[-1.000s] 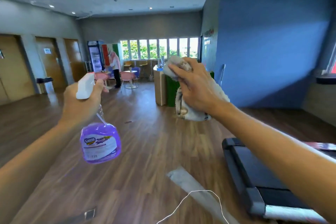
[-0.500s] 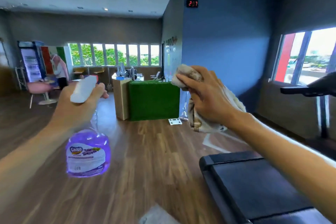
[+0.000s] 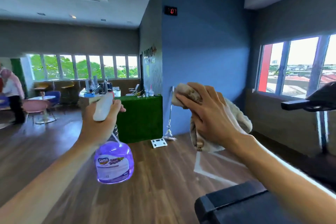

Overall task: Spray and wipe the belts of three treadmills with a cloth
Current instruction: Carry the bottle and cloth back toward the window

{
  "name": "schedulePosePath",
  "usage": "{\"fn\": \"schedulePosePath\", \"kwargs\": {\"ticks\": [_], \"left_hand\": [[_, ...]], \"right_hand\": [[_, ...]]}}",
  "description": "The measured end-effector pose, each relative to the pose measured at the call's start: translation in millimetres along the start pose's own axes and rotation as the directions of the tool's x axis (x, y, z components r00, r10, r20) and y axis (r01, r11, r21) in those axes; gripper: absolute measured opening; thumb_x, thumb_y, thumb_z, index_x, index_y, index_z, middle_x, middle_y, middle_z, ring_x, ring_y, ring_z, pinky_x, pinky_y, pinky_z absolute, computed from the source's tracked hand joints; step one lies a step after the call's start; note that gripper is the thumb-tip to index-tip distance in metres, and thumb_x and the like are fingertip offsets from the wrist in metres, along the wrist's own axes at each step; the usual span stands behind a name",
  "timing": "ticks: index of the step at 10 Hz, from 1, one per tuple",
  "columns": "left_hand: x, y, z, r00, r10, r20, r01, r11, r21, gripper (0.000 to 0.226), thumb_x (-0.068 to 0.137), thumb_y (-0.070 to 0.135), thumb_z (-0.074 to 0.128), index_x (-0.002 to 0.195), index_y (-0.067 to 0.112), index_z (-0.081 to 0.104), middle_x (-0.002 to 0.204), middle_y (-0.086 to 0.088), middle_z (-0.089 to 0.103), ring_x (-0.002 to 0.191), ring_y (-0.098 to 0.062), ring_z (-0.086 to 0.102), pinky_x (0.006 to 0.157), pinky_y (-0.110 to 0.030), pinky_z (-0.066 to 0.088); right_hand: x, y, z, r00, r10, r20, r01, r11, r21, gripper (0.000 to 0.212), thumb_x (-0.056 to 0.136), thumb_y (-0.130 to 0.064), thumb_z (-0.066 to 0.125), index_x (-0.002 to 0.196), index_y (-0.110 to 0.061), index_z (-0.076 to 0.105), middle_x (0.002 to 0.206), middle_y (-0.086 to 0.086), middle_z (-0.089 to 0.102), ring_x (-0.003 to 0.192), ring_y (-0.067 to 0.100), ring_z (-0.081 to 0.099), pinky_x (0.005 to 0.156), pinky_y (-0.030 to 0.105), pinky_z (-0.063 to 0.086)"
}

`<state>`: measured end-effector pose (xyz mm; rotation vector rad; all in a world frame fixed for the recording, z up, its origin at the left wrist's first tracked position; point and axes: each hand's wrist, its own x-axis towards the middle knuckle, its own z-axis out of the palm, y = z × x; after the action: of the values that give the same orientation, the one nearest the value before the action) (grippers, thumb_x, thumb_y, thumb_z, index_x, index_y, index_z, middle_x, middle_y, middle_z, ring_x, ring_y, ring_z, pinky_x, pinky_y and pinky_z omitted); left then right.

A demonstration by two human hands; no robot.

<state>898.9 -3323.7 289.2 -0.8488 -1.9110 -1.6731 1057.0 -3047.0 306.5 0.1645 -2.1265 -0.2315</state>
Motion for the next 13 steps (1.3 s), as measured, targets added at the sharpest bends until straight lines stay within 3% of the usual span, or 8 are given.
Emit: {"fn": "schedulePosePath", "kwargs": {"ticks": [1, 3, 4, 6, 7, 8, 10, 13], "left_hand": [[65.3, -33.5, 64.2, 0.999, -0.034, 0.019, 0.034, 0.999, -0.02, 0.026, 0.101, 0.028, 0.061, 0.082, 0.019, 0.075, 0.084, -0.012, 0.074, 0.065, -0.016, 0.063, 0.063, -0.032, 0.051], [182.3, -118.9, 163.2, 1.0, -0.004, 0.018, 0.005, 0.999, -0.035, 0.023, 0.102, 0.022, 0.059, 0.105, 0.004, 0.073, 0.087, -0.002, 0.073, 0.065, 0.002, 0.062, 0.054, -0.01, 0.047], [246.9, -176.3, 215.7, 0.999, 0.011, 0.048, -0.009, 0.998, -0.054, 0.021, 0.102, 0.025, 0.059, 0.095, 0.011, 0.073, 0.085, -0.002, 0.073, 0.069, 0.006, 0.062, 0.061, -0.004, 0.046], [393.8, -305.7, 333.7, 0.97, 0.094, 0.226, -0.095, 0.995, -0.009, 0.043, 0.098, 0.058, 0.056, 0.103, 0.018, 0.071, 0.094, 0.006, 0.076, 0.088, -0.012, 0.07, 0.082, -0.033, 0.055], [475.3, -350.8, 430.2, 0.963, 0.107, 0.248, -0.084, 0.991, -0.102, 0.042, 0.099, 0.055, 0.056, 0.106, 0.017, 0.071, 0.096, 0.005, 0.075, 0.087, -0.011, 0.07, 0.077, -0.021, 0.053], [526.5, -378.9, 499.4, 0.948, 0.139, 0.286, -0.076, 0.972, -0.22, 0.028, 0.101, 0.038, 0.059, 0.101, 0.014, 0.072, 0.091, 0.002, 0.075, 0.077, -0.001, 0.065, 0.066, -0.004, 0.044], [612.3, -433.1, 678.1, 0.917, 0.147, 0.371, 0.023, 0.909, -0.416, 0.022, 0.102, 0.021, 0.059, 0.096, 0.003, 0.071, 0.061, 0.022, 0.064, 0.049, 0.0, 0.05, 0.052, -0.006, 0.038], [747.3, -498.3, 951.5, 0.774, 0.251, 0.581, 0.085, 0.869, -0.488, 0.015, 0.101, 0.024, 0.059, 0.098, 0.021, 0.074, 0.092, -0.007, 0.077, 0.055, -0.007, 0.047, 0.051, -0.014, 0.044]], "right_hand": [[24.1, 61.1, 74.1, 1.0, 0.012, 0.021, -0.012, 1.0, -0.001, 0.069, 0.081, -0.006, 0.064, 0.143, -0.035, 0.059, 0.151, 0.006, 0.047, 0.125, 0.039, 0.051, 0.091, 0.054, 0.046], [76.5, 171.7, 201.8, 0.992, 0.098, 0.078, -0.097, 0.995, -0.011, 0.07, 0.08, -0.005, 0.069, 0.142, -0.036, 0.059, 0.153, 0.004, 0.044, 0.126, 0.036, 0.048, 0.093, 0.054, 0.046], [100.1, 225.7, 267.6, 0.988, 0.127, 0.085, -0.125, 0.992, -0.03, 0.071, 0.079, -0.005, 0.069, 0.142, -0.036, 0.059, 0.153, 0.004, 0.043, 0.126, 0.036, 0.047, 0.094, 0.054, 0.046], [143.3, 346.3, 392.8, 0.98, 0.195, 0.045, -0.185, 0.969, -0.162, 0.07, 0.084, -0.008, 0.064, 0.146, -0.04, 0.054, 0.156, 0.001, 0.041, 0.13, 0.033, 0.046, 0.1, 0.052, 0.044], [168.7, 403.1, 435.6, 0.965, 0.263, 0.018, -0.253, 0.943, -0.217, 0.066, 0.086, -0.008, 0.064, 0.145, -0.038, 0.057, 0.154, 0.003, 0.043, 0.129, 0.034, 0.046, 0.099, 0.054, 0.046], [177.5, 480.8, 482.8, 0.95, 0.313, 0.011, -0.294, 0.902, -0.317, 0.062, 0.091, -0.01, 0.06, 0.145, -0.039, 0.056, 0.155, 0.002, 0.043, 0.129, 0.031, 0.045, 0.1, 0.053, 0.046], [194.6, 621.8, 576.4, 0.921, 0.385, 0.06, -0.334, 0.859, -0.388, 0.058, 0.098, -0.014, 0.056, 0.148, -0.042, 0.052, 0.156, -0.003, 0.039, 0.13, 0.027, 0.044, 0.103, 0.049, 0.043], [197.7, 870.5, 705.3, 0.899, 0.439, 0.002, -0.393, 0.806, -0.442, 0.056, 0.097, -0.012, 0.062, 0.144, -0.042, 0.055, 0.151, -0.005, 0.041, 0.125, 0.025, 0.047, 0.097, 0.052, 0.048]]}}
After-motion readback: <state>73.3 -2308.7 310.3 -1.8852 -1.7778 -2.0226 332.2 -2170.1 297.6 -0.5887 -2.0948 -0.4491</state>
